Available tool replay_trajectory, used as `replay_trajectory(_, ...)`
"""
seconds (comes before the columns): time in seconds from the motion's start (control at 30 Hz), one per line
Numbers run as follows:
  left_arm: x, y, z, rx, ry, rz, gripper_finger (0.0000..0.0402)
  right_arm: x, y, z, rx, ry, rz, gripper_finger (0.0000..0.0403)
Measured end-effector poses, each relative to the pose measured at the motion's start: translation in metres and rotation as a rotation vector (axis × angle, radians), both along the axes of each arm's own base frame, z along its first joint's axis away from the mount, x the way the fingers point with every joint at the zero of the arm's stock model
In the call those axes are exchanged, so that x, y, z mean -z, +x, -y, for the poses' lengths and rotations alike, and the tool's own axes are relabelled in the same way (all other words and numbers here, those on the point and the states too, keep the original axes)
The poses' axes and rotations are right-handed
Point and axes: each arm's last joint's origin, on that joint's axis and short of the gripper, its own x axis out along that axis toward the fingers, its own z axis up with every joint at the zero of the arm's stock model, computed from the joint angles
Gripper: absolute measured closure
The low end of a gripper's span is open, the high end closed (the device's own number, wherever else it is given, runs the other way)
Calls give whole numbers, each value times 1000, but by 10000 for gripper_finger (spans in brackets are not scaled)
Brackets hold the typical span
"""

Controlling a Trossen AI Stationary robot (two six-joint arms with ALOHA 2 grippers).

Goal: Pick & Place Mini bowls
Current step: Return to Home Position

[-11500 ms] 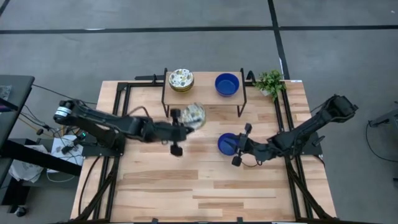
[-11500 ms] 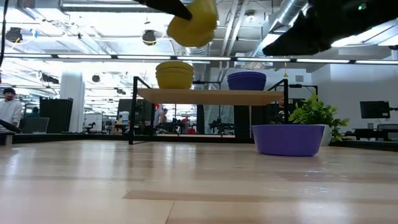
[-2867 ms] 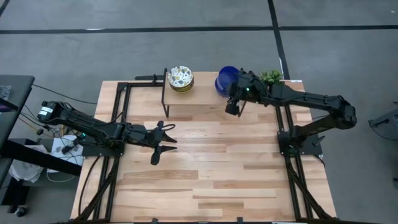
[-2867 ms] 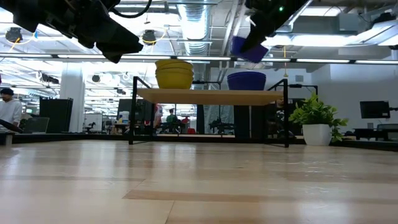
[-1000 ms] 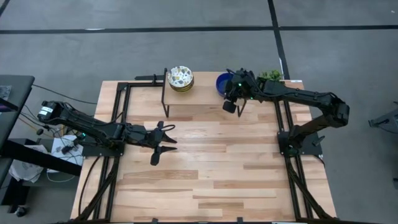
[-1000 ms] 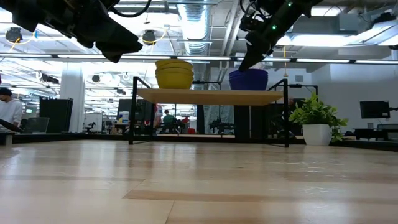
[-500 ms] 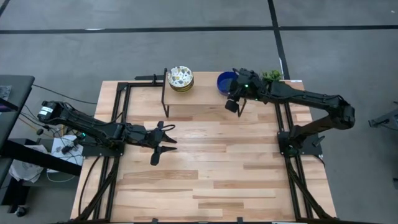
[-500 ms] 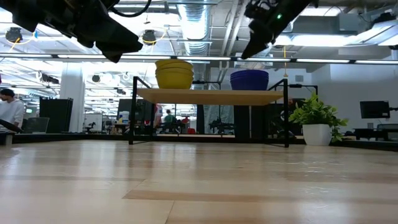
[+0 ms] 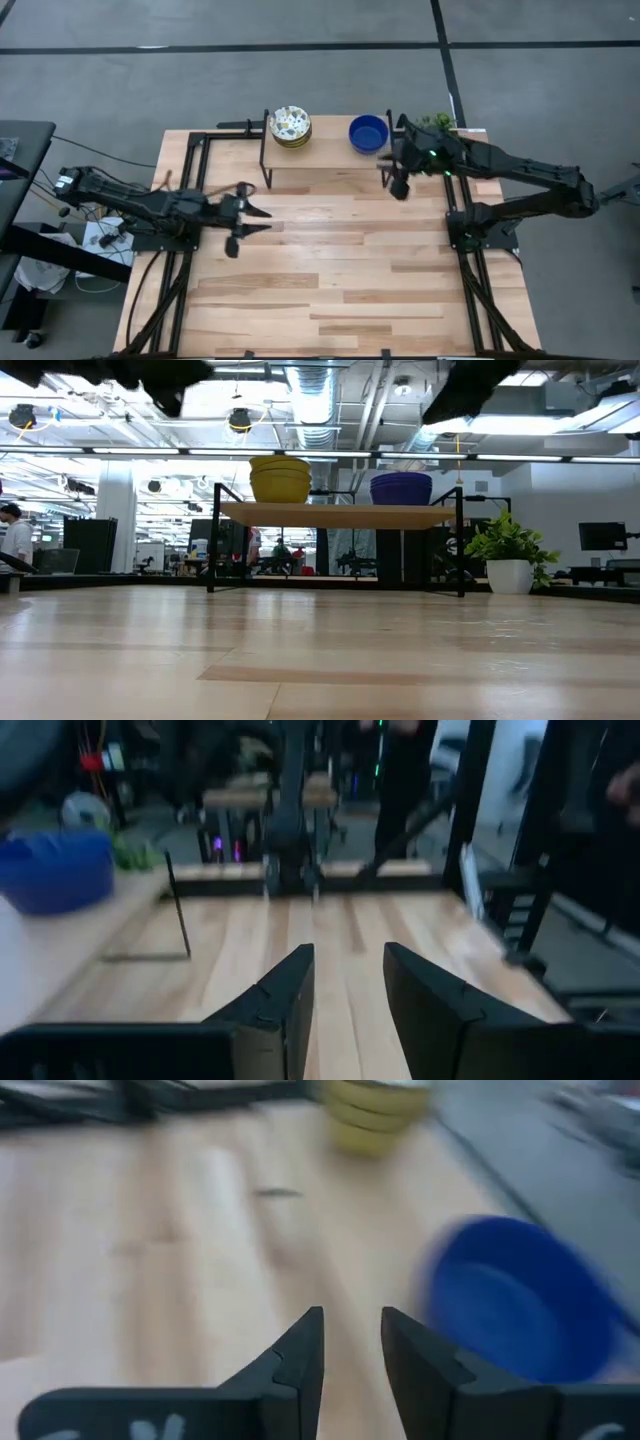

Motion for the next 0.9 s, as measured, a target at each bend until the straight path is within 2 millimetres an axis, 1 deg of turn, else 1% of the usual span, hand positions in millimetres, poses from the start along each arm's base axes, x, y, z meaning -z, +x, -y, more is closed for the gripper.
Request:
replay_trajectory(0.13, -11, -30, -8, 0, -21, 74, 280, 17, -22, -20, -217, 61, 176, 310)
replay_trajectory(0.2, -10, -44, -11, 16, -35, 118, 280, 28, -34, -29, -305, 64, 277, 310)
replay_trajectory(0.27, -2, -55, -13, 45, -46, 156, 280, 41, -46, -37, -383, 67, 377, 310)
replay_trajectory(0.33, 11, -62, -14, 55, -66, 179, 280, 56, -57, -44, -444, 74, 460, 310)
replay_trajectory(0.5, 49, -66, -15, 64, -131, 219, 280, 96, -81, -55, -490, 104, 555, 310)
replay_trajectory(0.6, 64, -59, -13, 68, -141, 215, 280, 114, -93, -59, -507, 134, 600, 310)
replay_trajectory(0.77, 73, -56, -13, 64, -156, 216, 280, 147, -107, -65, -559, 145, 655, 310)
replay_trajectory(0.83, 76, -55, -13, 65, -162, 215, 280, 154, -111, -64, -519, 130, 677, 310)
replay_trajectory(0.9, 81, -54, -12, 64, -159, 204, 280, 157, -110, -63, -477, 130, 663, 310)
